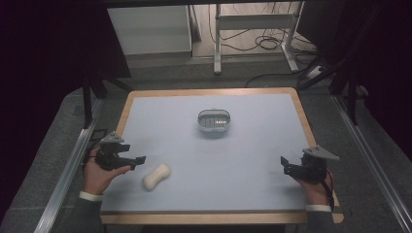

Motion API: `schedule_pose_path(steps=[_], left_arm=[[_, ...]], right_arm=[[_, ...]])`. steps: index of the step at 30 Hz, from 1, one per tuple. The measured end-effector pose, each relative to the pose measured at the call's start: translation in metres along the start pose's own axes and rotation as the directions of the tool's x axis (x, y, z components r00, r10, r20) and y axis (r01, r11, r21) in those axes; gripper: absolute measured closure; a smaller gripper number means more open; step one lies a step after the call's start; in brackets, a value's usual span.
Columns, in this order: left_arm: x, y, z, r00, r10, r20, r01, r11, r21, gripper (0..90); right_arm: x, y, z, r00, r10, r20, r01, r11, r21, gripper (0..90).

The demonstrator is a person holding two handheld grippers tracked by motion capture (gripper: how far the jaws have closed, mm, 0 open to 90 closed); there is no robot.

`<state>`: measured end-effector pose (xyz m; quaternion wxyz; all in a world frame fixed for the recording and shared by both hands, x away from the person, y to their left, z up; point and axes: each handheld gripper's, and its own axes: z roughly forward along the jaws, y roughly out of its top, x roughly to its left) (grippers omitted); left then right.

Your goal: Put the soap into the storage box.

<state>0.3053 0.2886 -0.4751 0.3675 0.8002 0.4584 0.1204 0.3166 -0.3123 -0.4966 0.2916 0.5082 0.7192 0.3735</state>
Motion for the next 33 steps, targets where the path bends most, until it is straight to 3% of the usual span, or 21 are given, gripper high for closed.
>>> schedule_pose_path(steps=[3,10,16,18,25,33], left_arm=[[-0.006,0.004,-0.001,0.9993,0.024,0.03,-0.024,0.9995,0.022,15.1],[-0.013,0.013,0.001,0.9973,0.053,0.051,-0.057,0.9957,0.074,16.4],[-0.019,0.016,0.011,0.9957,0.061,0.069,-0.072,0.9829,0.169,16.4],[-0.021,0.016,0.013,0.9957,0.061,0.071,-0.072,0.9826,0.171,16.6],[-0.032,0.017,0.02,0.9914,0.089,0.096,-0.108,0.9694,0.22,17.5],[-0.038,0.016,0.031,0.9904,0.1,0.096,-0.124,0.9466,0.298,21.6]], right_arm=[[-0.001,-0.001,-0.001,1.0,0.001,-0.001,-0.001,1.0,0.002,7.7],[-0.001,0.0,-0.003,1.0,0.001,0.001,-0.001,1.0,-0.008,7.7],[-0.001,-0.001,-0.002,1.0,-0.002,-0.005,0.002,1.0,-0.002,7.7],[-0.001,-0.001,-0.002,1.0,0.001,-0.003,-0.001,1.0,0.0,7.7],[0.003,-0.001,-0.002,0.9999,-0.008,-0.008,0.008,1.0,0.0,7.7],[0.003,-0.004,0.002,0.9998,-0.016,-0.008,0.016,0.9997,0.021,7.7]])
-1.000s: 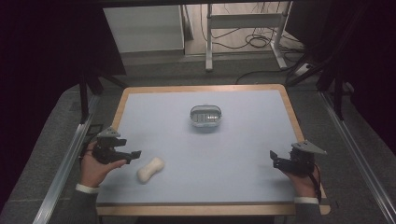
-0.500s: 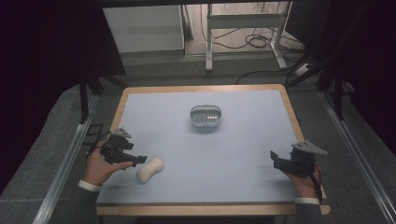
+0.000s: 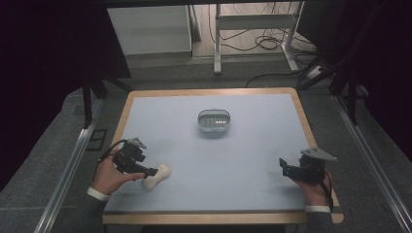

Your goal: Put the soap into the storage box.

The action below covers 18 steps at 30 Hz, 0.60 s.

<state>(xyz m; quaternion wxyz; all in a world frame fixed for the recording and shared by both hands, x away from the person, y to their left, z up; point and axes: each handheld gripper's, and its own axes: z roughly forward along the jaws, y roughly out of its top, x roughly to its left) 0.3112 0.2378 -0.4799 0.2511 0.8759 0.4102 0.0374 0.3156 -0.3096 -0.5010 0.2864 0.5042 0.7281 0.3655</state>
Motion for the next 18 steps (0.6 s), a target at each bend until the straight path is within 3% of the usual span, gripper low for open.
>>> schedule_pose_path(steps=[8,18], left_arm=[[-0.008,0.0,0.011,0.9997,0.021,0.008,-0.022,0.9979,0.061,23.3],[-0.014,0.002,0.026,0.9987,0.047,-0.016,-0.045,0.9913,0.124,32.2]], right_arm=[[-0.001,0.0,0.0,1.0,0.0,0.002,0.0,1.0,0.0,7.7],[0.0,-0.003,0.003,1.0,-0.006,0.005,0.006,0.9999,0.016,7.7]])
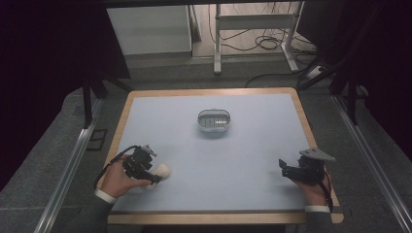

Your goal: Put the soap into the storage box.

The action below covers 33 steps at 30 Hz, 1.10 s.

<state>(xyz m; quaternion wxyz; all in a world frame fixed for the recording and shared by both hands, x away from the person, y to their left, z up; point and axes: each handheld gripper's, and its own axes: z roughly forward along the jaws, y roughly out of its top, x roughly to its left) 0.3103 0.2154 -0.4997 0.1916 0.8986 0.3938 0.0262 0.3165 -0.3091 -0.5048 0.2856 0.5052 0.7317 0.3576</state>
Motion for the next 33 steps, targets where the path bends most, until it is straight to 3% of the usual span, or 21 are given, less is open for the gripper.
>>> schedule_pose_path(steps=[12,14,16,25,33], left_arm=[[-0.003,-0.001,0.014,0.9998,0.0,-0.021,0.001,0.9991,0.043,39.4],[-0.003,-0.002,0.014,0.9999,0.004,-0.014,-0.004,0.9993,0.037,47.0],[-0.005,-0.002,0.013,0.9996,0.013,-0.024,-0.012,0.9994,0.032,48.3],[-0.003,-0.003,0.012,0.9996,0.019,-0.019,-0.018,0.9993,0.033,49.3],[0.004,-0.002,0.004,0.9999,0.0,-0.015,0.0,0.9999,0.01,49.4]], right_arm=[[0.0,-0.001,0.001,1.0,-0.002,-0.001,0.002,1.0,0.003,7.7],[0.0,-0.001,0.001,1.0,-0.001,0.0,0.001,1.0,0.003,7.7],[0.0,-0.001,0.001,1.0,-0.002,0.003,0.002,1.0,0.003,7.7],[-0.001,-0.002,0.001,1.0,-0.002,0.005,0.002,1.0,0.005,7.7],[0.0,-0.001,0.002,0.9999,-0.01,0.001,0.01,0.9999,0.003,7.7]])
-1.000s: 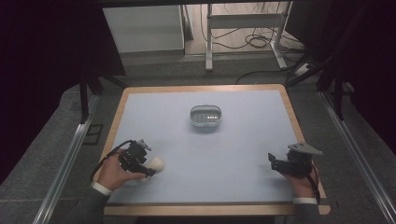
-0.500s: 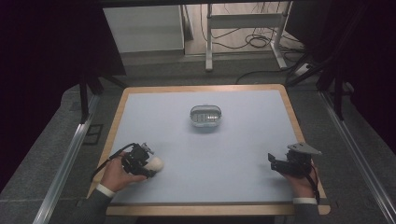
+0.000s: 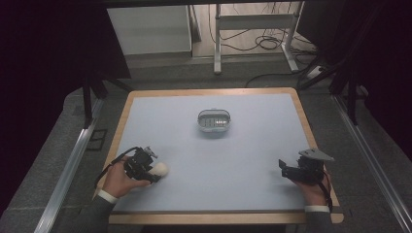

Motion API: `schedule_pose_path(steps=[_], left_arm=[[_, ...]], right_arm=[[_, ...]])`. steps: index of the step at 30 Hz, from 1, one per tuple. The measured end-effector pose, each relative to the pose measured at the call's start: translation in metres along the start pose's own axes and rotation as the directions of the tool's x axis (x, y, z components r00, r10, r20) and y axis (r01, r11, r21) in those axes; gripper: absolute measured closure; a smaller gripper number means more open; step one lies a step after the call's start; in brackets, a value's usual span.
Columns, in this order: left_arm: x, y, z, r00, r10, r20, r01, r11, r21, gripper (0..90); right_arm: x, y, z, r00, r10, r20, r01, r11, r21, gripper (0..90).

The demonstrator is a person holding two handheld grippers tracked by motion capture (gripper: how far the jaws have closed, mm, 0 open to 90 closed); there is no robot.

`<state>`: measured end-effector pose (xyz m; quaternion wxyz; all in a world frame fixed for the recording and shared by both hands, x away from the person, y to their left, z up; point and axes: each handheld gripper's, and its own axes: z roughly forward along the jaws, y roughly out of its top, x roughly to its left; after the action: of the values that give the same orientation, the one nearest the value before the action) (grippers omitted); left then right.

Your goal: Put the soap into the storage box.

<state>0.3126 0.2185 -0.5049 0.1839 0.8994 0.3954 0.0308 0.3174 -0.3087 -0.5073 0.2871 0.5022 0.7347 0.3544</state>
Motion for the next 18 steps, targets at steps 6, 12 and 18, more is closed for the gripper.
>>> schedule_pose_path(steps=[6,12,18], left_arm=[[0.007,0.005,-0.01,1.0,-0.009,0.002,0.009,0.9994,-0.034,49.5],[0.009,0.012,-0.018,1.0,-0.005,-0.006,0.004,0.9988,-0.049,49.4],[0.008,0.016,-0.023,1.0,0.0,-0.005,-0.001,0.9984,-0.057,49.5]], right_arm=[[-0.003,0.0,-0.002,1.0,0.008,0.006,-0.008,1.0,-0.005,7.7],[-0.004,-0.001,-0.001,0.9999,0.011,0.008,-0.011,0.9999,0.0,7.7],[-0.003,0.0,-0.001,0.9999,0.013,0.008,-0.013,0.9999,0.0,7.7]])
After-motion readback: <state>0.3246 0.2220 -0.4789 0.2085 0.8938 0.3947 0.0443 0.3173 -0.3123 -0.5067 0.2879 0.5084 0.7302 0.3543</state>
